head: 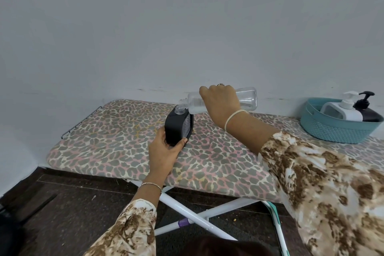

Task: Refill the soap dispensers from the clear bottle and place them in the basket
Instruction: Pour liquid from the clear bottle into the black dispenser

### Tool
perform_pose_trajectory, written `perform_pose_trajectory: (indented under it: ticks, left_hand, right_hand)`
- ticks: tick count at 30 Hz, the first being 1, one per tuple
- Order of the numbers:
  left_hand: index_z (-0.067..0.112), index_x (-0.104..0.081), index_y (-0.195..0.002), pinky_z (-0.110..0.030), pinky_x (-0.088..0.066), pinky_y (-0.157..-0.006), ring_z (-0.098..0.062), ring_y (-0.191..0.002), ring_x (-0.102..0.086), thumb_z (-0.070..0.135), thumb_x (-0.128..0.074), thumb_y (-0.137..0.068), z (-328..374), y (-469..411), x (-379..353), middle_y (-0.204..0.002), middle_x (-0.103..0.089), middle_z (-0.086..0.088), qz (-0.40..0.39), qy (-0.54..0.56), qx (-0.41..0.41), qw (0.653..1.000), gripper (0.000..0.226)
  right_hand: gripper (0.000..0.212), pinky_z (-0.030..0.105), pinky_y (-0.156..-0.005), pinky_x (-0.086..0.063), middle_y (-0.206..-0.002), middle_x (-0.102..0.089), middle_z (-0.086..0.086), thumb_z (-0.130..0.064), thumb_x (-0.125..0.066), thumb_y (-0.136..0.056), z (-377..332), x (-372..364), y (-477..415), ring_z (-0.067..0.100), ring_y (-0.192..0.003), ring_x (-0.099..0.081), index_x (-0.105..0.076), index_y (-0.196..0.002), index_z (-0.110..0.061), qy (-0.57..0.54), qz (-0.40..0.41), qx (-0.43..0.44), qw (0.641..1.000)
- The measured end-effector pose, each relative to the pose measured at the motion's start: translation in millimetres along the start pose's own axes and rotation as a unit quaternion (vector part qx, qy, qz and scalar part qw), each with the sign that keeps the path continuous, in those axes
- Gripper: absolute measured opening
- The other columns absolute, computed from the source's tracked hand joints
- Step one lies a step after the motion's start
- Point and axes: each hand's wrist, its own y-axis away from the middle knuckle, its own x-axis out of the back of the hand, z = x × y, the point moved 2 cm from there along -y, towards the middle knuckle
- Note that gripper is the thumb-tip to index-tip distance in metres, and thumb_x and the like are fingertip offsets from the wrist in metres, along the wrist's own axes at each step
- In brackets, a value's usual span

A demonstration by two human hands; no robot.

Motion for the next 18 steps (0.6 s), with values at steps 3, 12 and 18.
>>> perform_pose_trajectory:
  ticks: [3,12,18]
  left_hand:
    - [0.035,-0.052,-0.111,-0.005,-0.047,-0.080,0.020,-0.089,-0.059,0.014,-0.083,-0.075,0.3,-0.2,0.2,-0.098,-0.060,0.025,0.000,0.007,0.007,1.000,0.052]
    - [0.026,-0.054,-0.113,-0.003,-0.047,-0.078,0.022,-0.087,-0.058,0.010,-0.082,-0.076,-0.5,-0.9,0.0,-0.099,-0.061,0.022,-0.002,0.016,0.019,1.000,0.049]
    - [0.024,-0.055,-0.116,-0.001,-0.045,-0.077,0.023,-0.087,-0.057,0.010,-0.081,-0.077,-2.1,-2.6,0.1,-0.100,-0.061,0.021,0.001,0.013,0.024,1.000,0.048]
  right_hand:
    - [0.035,0.029,-0.064,-0.033,-0.089,-0.059,0.002,0.000,-0.060,-0.080,0.0,0.5,0.2,0.022,-0.088,-0.061,-0.049,-0.111,-0.011,0.002,0.000,-0.001,1.000]
    - [0.037,0.029,-0.066,-0.033,-0.099,-0.063,0.004,0.000,-0.060,-0.080,0.0,0.3,0.0,0.024,-0.093,-0.061,-0.048,-0.114,-0.011,0.002,-0.005,0.000,1.000]
    - [0.038,0.028,-0.067,-0.034,-0.099,-0.064,0.004,0.000,-0.061,-0.080,-0.6,-0.6,-1.3,0.024,-0.094,-0.062,-0.049,-0.115,-0.011,0.001,-0.005,-0.001,1.000]
